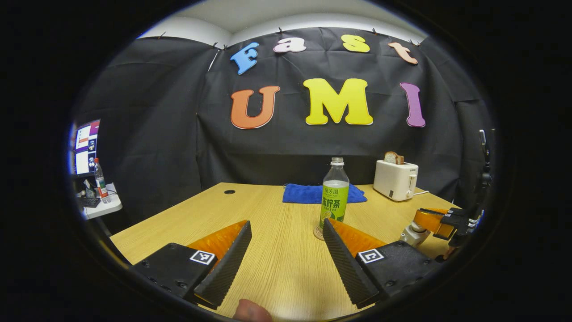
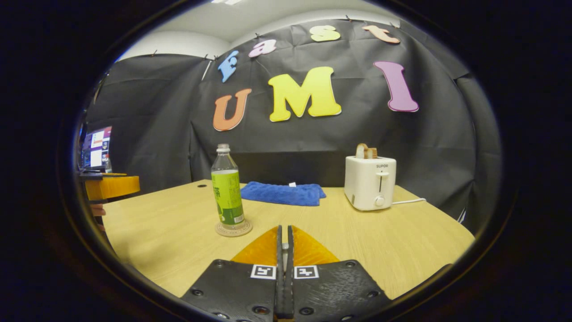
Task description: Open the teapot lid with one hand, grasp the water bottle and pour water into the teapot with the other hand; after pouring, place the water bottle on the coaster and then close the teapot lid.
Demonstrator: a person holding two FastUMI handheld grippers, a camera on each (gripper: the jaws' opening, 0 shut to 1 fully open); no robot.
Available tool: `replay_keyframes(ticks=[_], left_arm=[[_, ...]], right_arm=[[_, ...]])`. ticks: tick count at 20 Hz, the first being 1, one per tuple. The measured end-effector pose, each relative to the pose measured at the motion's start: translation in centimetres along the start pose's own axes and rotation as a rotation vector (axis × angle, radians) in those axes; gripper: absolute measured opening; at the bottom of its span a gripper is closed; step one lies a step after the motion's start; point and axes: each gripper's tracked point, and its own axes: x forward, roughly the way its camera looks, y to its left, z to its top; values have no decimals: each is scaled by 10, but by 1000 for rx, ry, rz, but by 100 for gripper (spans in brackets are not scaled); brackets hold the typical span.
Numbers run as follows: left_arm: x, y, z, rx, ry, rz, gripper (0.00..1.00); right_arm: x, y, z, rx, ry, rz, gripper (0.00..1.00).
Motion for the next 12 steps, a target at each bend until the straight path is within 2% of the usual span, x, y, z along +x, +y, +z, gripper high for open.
replay_keyframes(ticks=[8, 11, 12], left_arm=[[1, -14, 3, 15, -10, -30, 100], [1, -17, 6, 21, -18, -29, 100], [-2, -18, 5, 16, -16, -32, 100]], right_arm=[[-1, -1, -12, 1, 28, -6, 0], [-3, -4, -9, 0, 21, -21, 10], [-4, -6, -5, 7, 10, -27, 23]])
